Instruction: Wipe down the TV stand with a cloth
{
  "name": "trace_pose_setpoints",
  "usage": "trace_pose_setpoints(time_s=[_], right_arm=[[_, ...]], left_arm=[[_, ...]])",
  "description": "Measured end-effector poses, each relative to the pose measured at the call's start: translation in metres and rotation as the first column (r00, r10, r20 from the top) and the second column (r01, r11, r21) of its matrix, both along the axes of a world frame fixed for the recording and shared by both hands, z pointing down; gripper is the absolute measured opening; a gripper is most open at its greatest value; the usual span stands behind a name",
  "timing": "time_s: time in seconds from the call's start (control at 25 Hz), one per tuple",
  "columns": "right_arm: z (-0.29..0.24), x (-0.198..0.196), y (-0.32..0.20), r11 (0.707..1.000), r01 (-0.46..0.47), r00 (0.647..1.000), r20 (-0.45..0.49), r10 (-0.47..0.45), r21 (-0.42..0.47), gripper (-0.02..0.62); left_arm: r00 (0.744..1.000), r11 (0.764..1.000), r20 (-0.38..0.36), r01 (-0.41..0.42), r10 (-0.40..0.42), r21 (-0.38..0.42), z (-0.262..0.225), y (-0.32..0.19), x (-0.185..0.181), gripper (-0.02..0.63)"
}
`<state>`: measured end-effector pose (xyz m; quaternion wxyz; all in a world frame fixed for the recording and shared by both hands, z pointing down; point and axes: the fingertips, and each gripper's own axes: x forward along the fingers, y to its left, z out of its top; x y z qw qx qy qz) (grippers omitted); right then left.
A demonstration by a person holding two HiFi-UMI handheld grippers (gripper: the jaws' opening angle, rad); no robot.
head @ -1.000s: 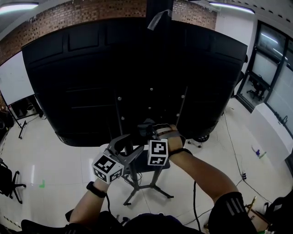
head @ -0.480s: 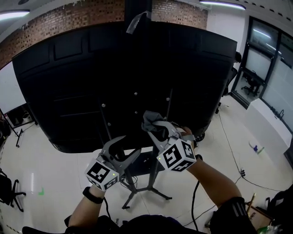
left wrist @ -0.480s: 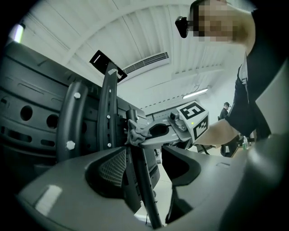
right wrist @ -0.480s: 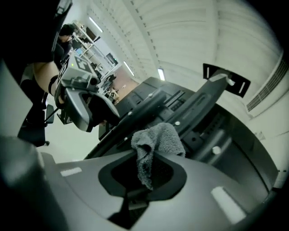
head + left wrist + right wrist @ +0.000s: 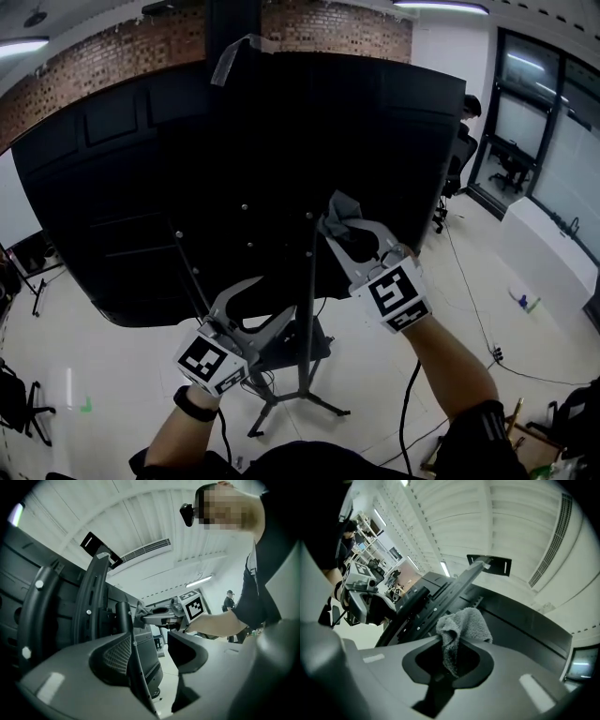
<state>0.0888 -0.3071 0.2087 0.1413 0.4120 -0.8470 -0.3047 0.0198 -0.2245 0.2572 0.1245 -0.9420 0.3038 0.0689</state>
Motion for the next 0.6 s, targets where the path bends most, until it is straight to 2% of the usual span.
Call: trace_pose_setpoints(time_s=[0.28,0.44,0.6], right_arm=[[-0.001,0.005,-0.051,0.997,0.036,0.999,0.042,-0.033,-0.075,0.048],[0.0,0.008,-0.062,0.996,0.052,0.998,0.047,-0.049,-0.073,0.048],[0.001,0.03,-0.065,0.998,0.023,0.999,0.05,-0.021,-0.054,0.046]], left_arm=[[1.0,1.0,0.003,-0.005,0.005,0.0,-0.003,-0.008,0.032,0.262],[1.0,1.0,0.009,0.009,-0.009,-0.011,0.001,-0.016,0.038,0.262],[1.0,1.0,0.007,0.017,-0.017,-0.023,0.005,-0.022,0.044,0.262]])
